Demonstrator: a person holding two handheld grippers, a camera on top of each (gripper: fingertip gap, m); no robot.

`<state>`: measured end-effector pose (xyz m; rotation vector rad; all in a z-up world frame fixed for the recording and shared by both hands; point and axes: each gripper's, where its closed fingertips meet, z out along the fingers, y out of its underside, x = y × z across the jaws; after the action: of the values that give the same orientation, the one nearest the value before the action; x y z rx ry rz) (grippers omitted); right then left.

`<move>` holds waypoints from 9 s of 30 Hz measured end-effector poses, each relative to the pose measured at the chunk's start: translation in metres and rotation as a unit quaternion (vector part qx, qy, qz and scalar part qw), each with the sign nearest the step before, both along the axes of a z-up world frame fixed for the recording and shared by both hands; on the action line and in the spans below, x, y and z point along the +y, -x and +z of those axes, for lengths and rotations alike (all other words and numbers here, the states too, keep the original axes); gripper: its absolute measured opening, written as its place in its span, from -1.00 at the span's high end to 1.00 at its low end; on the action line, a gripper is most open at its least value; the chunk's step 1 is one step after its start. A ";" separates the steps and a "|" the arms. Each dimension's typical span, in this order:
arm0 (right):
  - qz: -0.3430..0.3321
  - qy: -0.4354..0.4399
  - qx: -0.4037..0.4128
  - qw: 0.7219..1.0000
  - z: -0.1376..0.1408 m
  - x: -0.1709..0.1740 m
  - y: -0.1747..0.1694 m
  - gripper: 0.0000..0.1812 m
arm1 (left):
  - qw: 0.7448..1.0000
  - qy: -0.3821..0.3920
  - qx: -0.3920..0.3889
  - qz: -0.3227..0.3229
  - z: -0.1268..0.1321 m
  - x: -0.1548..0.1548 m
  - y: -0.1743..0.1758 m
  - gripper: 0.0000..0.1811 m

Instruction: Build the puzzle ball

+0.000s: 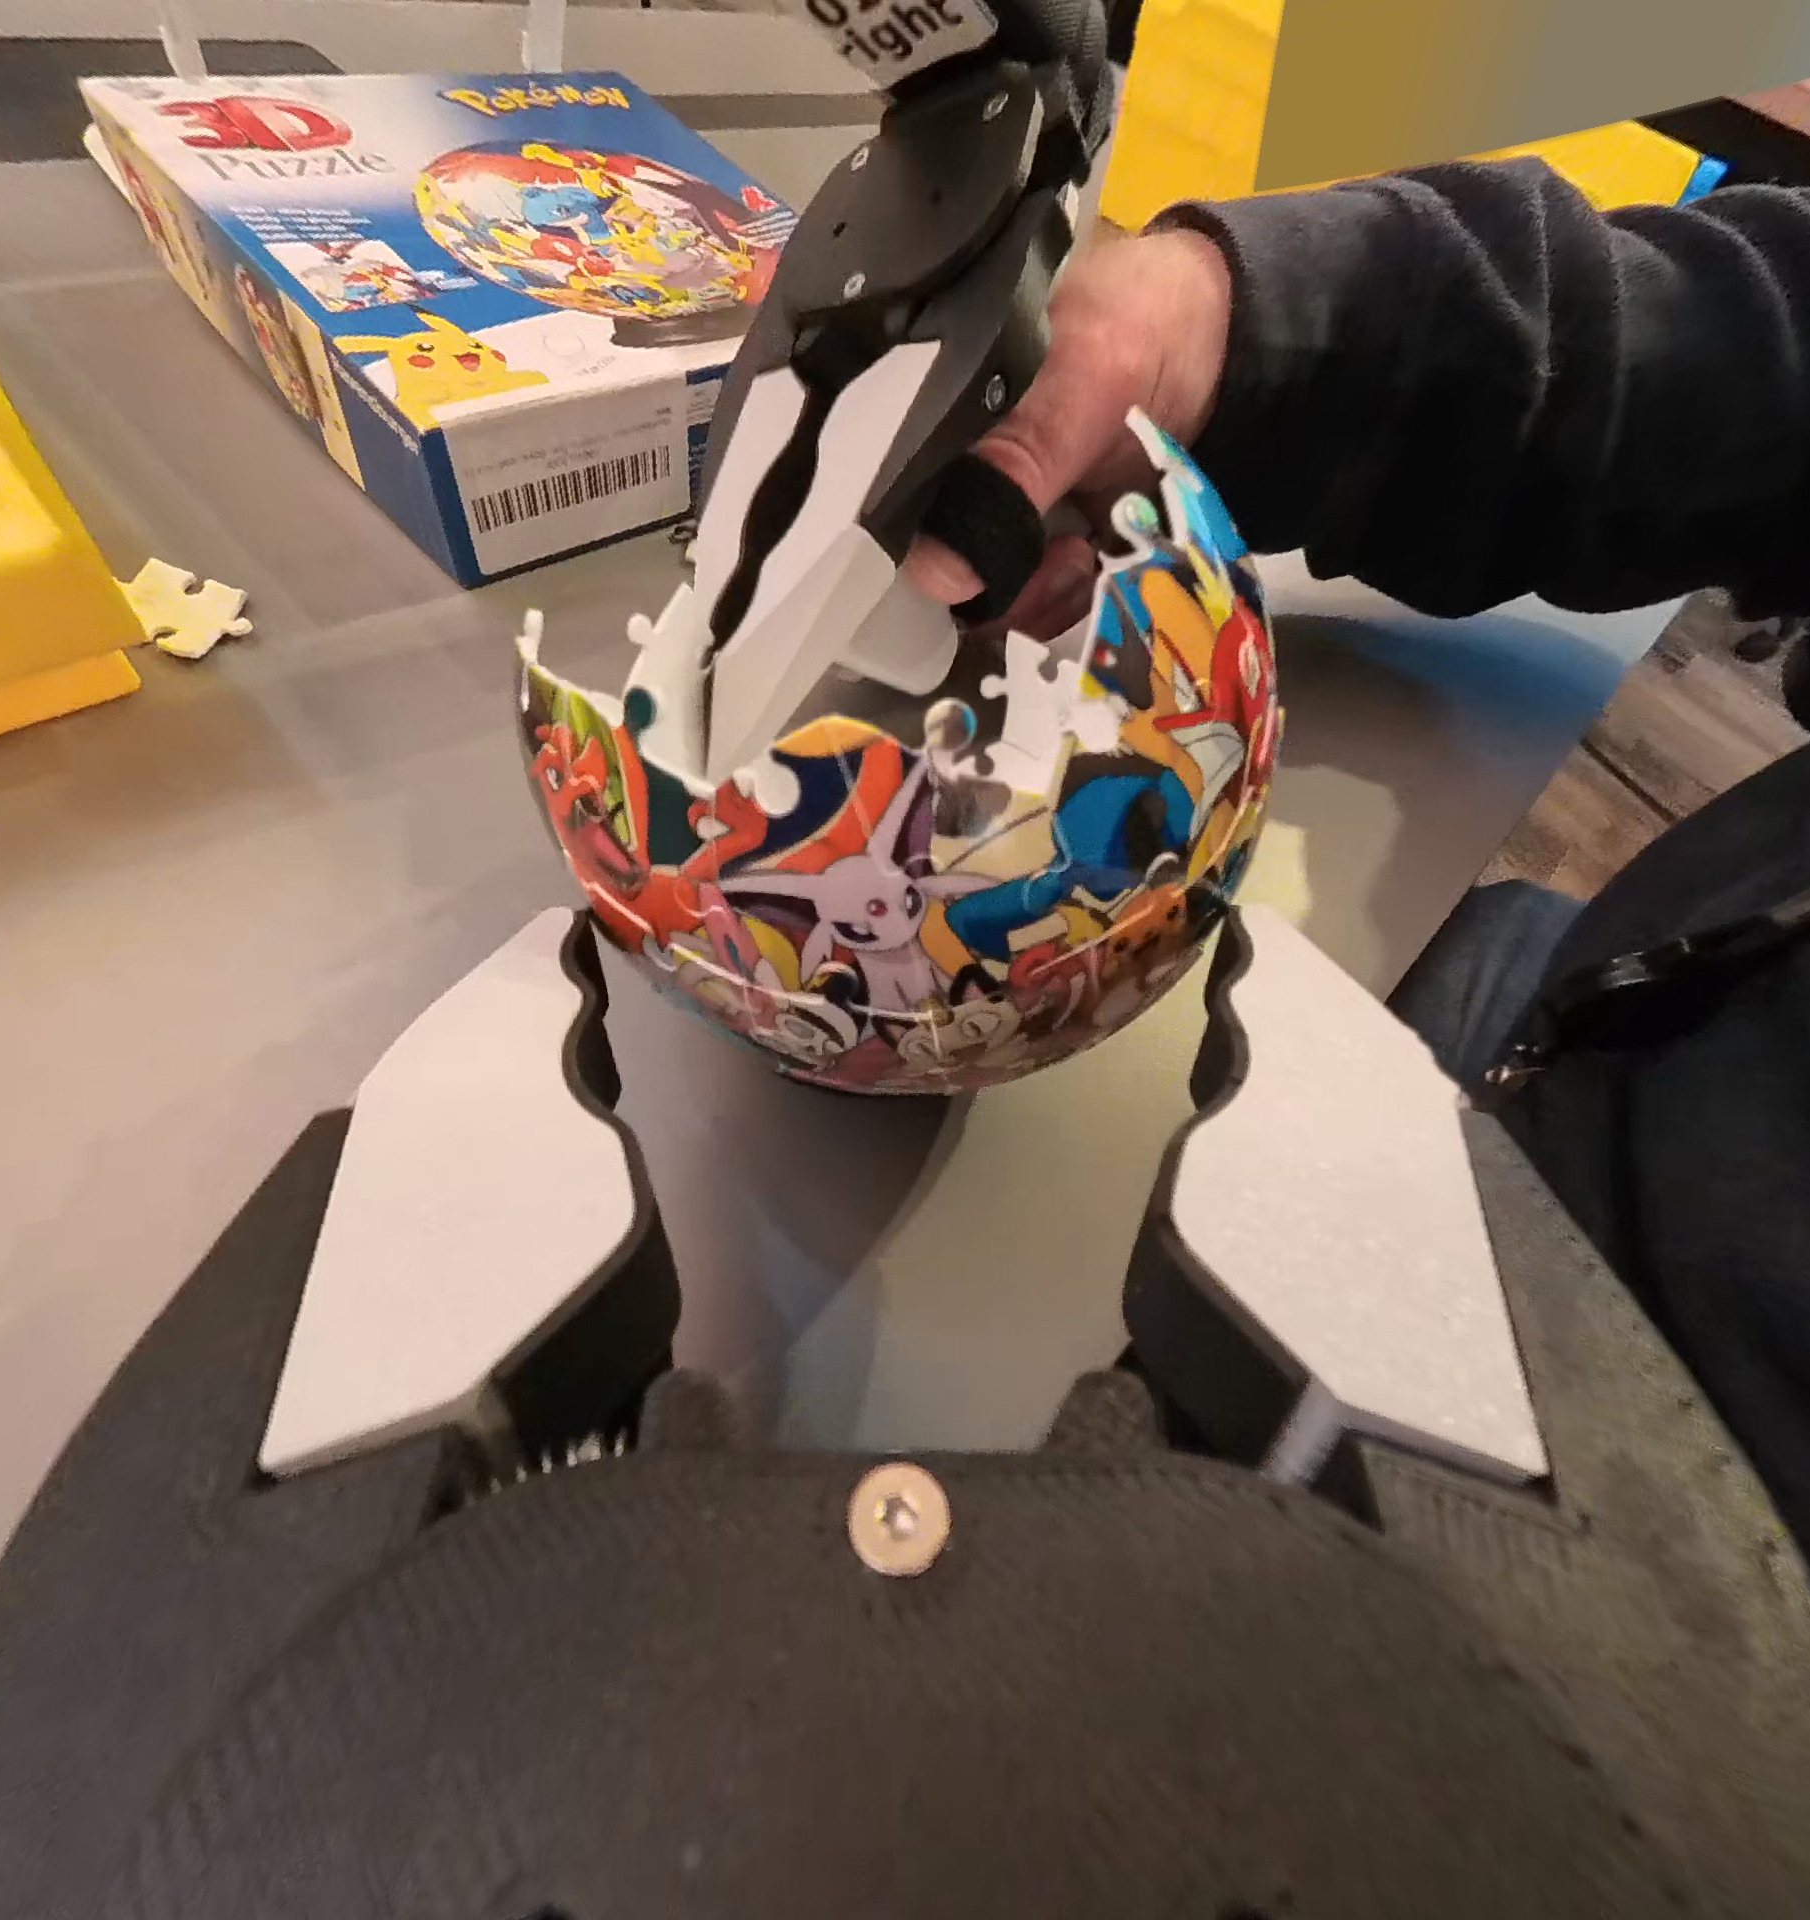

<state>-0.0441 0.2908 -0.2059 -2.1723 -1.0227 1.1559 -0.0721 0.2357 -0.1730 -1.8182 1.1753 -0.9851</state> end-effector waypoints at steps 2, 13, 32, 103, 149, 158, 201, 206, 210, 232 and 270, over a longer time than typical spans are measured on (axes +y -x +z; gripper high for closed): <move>0.012 -0.001 -0.006 1.000 -0.002 -0.003 0.003 0.98 | 1.000 0.005 -0.006 0.003 0.002 0.000 0.003 -0.20; 0.088 -0.008 -0.044 0.995 -0.014 -0.023 0.021 0.92 | 0.999 0.036 -0.033 0.023 0.011 -0.009 0.014 -0.20; 0.120 -0.032 -0.080 0.989 -0.012 -0.029 0.024 0.71 | 0.997 0.045 -0.056 0.025 0.010 -0.009 0.024 -0.17; 0.076 -0.066 -0.093 0.991 0.019 -0.036 -0.026 1.00 | 0.996 0.039 -0.081 0.013 0.020 -0.007 0.018 -0.11; 0.300 -0.094 -0.151 0.937 0.002 -0.063 0.022 0.90 | 0.996 0.032 -0.086 0.011 0.024 -0.006 0.018 -0.10; 0.092 -0.059 -0.242 0.964 -0.001 -0.047 -0.010 0.39 | 0.996 0.029 -0.085 0.007 0.025 -0.007 0.016 -0.10; -0.033 -0.066 -0.197 0.978 -0.020 -0.027 -0.009 0.76 | 0.997 0.015 -0.008 -0.079 0.006 -0.005 -0.006 -0.31; -0.051 -0.041 -0.157 0.985 -0.016 -0.026 -0.010 0.85 | 0.995 0.021 -0.010 -0.092 0.004 -0.007 -0.011 -0.30; -0.064 -0.023 -0.131 0.989 -0.013 -0.025 -0.014 0.86 | 0.995 0.025 -0.011 -0.097 0.001 -0.010 -0.014 -0.28; -0.035 -0.002 -0.151 0.988 -0.016 -0.030 -0.022 0.82 | 0.994 0.020 -0.004 -0.110 -0.003 -0.013 -0.017 -0.19; -0.009 -0.061 -0.250 0.966 -0.021 -0.043 -0.041 0.19 | 0.994 0.087 -0.018 -0.058 0.021 -0.003 -0.045 0.04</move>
<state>-0.0029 0.2476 -0.2271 -2.4198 -1.2324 0.5195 -0.0266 0.2324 -0.1525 -1.8751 1.2170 -1.2151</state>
